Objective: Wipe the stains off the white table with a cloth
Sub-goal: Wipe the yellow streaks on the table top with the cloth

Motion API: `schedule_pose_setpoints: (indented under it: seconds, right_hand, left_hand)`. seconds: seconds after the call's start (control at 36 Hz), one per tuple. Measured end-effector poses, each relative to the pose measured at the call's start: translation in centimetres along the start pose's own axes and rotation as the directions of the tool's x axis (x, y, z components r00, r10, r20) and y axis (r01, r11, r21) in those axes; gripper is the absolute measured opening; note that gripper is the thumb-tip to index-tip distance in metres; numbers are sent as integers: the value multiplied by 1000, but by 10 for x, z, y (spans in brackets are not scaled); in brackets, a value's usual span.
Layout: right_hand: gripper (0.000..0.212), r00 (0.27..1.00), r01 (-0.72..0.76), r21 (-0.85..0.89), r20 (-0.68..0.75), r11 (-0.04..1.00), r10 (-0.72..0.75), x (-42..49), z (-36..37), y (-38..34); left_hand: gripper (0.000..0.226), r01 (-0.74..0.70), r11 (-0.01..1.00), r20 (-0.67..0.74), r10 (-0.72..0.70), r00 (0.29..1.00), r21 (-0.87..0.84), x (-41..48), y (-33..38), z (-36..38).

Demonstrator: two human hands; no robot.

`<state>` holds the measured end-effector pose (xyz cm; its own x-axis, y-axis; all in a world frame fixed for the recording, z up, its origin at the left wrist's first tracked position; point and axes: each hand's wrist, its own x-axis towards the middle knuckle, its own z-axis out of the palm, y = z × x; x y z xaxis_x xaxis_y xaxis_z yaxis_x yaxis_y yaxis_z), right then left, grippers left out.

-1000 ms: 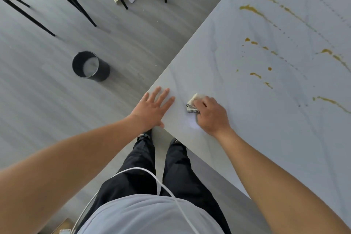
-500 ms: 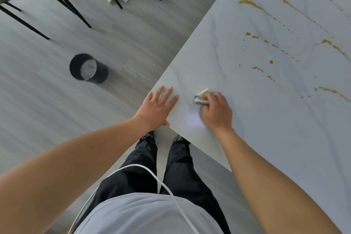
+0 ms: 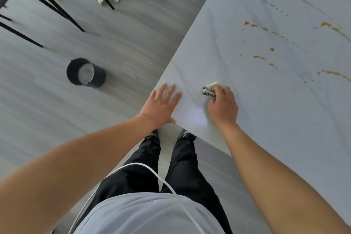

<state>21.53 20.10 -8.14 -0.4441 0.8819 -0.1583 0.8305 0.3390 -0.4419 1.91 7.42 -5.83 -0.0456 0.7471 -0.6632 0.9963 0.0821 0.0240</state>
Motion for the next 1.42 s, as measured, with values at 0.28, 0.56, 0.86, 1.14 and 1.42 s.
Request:
schedule_pose_setpoints:
  seconds: [0.28,0.56,0.86,1.14,1.42]
  right_hand:
    - [25,954,296,-75,65,952,-291,-72,27,-25]
    - [39,977,176,-6,123,984,-174,-115,40,-67]
    - [39,650,-757,554,578,347,494,-85,10,-100]
    - [30,727,-674,578,407,460,553,-16,-50,-65]
    - [33,956,-169,242,275,955,100,109,-79,-19]
  left_hand:
    - [100,-68,997,-18,67,998,-22,-13,-14,1]
    - [85,-154,978,-69,145,987,-138,-30,-42,4]
    - [76,-188,959,-119,166,979,-209,-47,-65,21]
    - [64,-76,953,-213,12,977,-293,-57,-17,16]
    - [78,118,915,-216,-214,953,-385,-47,100,18]
